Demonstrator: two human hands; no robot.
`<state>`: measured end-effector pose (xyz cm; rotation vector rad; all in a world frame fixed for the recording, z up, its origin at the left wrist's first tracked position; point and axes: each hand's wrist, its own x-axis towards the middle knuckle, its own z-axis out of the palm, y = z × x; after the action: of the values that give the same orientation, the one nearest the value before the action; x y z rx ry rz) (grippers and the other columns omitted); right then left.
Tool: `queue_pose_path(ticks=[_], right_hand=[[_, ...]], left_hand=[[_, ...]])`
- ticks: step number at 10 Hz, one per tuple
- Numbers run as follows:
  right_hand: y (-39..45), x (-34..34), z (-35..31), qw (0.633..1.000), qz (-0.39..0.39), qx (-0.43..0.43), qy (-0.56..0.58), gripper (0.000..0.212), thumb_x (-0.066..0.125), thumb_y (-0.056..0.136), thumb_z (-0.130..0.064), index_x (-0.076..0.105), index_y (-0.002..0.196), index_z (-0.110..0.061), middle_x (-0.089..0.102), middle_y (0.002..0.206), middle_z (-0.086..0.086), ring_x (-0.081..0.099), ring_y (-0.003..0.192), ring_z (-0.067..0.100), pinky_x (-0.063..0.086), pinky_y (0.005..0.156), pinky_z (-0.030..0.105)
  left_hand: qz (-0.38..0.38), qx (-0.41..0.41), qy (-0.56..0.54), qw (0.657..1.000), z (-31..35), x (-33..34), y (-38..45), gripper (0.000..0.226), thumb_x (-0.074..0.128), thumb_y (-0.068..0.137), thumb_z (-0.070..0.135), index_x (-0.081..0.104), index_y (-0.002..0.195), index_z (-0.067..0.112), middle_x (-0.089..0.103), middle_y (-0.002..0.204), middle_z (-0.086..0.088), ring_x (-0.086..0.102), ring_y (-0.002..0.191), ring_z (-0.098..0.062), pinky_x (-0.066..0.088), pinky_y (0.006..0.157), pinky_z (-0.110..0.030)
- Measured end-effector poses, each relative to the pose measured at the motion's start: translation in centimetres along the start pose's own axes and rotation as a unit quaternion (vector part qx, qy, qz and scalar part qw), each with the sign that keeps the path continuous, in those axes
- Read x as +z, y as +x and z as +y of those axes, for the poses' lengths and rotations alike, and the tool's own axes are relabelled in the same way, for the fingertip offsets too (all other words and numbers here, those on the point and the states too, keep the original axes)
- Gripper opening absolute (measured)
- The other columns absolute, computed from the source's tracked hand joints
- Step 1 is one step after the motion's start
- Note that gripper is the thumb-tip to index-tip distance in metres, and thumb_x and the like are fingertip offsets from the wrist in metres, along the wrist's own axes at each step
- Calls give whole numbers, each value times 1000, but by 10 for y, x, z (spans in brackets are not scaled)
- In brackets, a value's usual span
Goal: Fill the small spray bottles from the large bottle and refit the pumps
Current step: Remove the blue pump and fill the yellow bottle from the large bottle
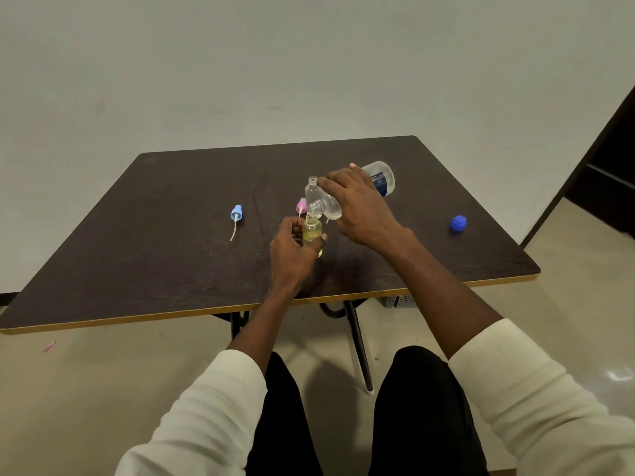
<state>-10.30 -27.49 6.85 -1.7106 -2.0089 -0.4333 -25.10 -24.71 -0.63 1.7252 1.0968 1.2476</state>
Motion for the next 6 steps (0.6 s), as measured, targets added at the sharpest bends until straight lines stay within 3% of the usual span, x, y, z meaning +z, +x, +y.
queue_pose_path(ticks=[2,6], right_hand=[[0,1,1,1000,2,-1,0,71,77,69,-5,52,136,-11,55,131,10,45,126,27,11,119,37],[1,4,1,1000,1,-8,-3,71,78,68,-5,52,134,-12,56,130,9,46,125,27,15,119,41]], left_hand=[[0,1,0,1000,-1,0,0,32,80,81,19,56,100,26,63,90,13,61,83,-2,47,66,-9],[3,-7,-2,1000,0,-1,0,33,79,79,13,57,100,24,63,88,15,59,78,10,46,67,-7]])
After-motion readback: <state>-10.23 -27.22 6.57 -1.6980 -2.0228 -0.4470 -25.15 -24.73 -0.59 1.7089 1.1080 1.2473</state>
